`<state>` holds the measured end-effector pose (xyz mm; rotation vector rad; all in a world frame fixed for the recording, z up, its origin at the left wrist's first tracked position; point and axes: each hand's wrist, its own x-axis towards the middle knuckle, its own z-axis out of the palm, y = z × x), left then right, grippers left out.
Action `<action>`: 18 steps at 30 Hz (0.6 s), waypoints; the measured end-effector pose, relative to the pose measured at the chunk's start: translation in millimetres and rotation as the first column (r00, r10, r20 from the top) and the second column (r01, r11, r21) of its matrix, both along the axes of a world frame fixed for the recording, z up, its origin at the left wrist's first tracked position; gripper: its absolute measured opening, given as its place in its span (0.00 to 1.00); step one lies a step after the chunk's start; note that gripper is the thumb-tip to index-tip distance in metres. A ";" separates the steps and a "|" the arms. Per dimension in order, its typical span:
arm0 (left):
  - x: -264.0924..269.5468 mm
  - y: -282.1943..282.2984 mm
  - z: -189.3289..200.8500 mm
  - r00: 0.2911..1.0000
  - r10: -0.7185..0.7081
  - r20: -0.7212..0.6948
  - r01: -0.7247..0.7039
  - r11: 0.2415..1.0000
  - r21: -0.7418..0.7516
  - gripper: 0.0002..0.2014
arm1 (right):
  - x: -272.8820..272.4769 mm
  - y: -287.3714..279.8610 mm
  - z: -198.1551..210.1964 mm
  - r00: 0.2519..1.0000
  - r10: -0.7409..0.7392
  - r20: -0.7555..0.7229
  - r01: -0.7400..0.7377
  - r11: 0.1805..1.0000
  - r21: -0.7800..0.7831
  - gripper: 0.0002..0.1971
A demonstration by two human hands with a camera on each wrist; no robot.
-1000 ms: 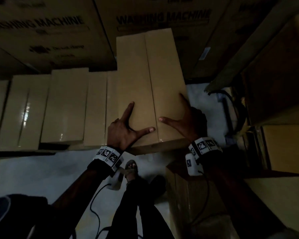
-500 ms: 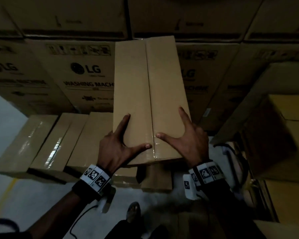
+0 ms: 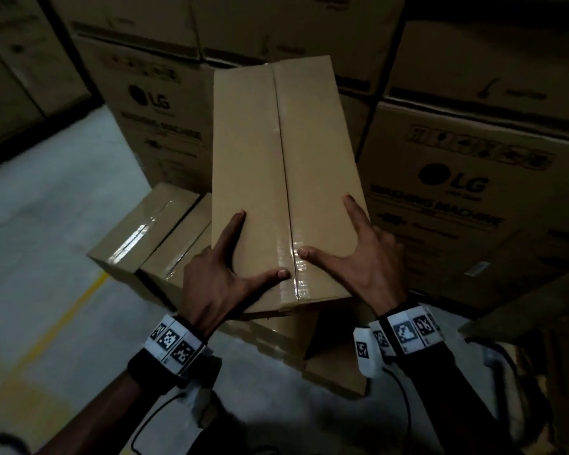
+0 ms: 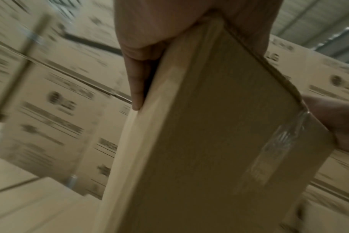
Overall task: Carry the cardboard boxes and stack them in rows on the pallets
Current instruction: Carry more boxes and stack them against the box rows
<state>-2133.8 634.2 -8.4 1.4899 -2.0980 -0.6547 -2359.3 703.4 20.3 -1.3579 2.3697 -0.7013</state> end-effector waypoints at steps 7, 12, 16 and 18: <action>129.4 -66.3 9.3 0.980 0.185 -0.078 -0.184 0.983 0.027 0.59 | 121.6 -110.4 5.6 0.981 0.188 -0.036 -0.189 0.982 -0.008 0.61; 238.4 -114.3 6.5 0.925 0.375 -0.059 -0.373 0.927 0.040 0.60 | 230.2 -196.0 -2.0 0.938 0.347 0.021 -0.346 0.938 -0.032 0.61; 321.8 -143.4 3.5 0.862 0.507 -0.020 -0.506 0.862 0.040 0.59 | 318.6 -258.5 0.2 0.864 0.503 -0.017 -0.503 0.863 -0.042 0.61; 356.0 -153.7 3.5 0.826 0.564 0.003 -0.564 0.825 0.035 0.59 | 356.4 -281.4 3.9 0.827 0.563 -0.009 -0.563 0.826 -0.019 0.60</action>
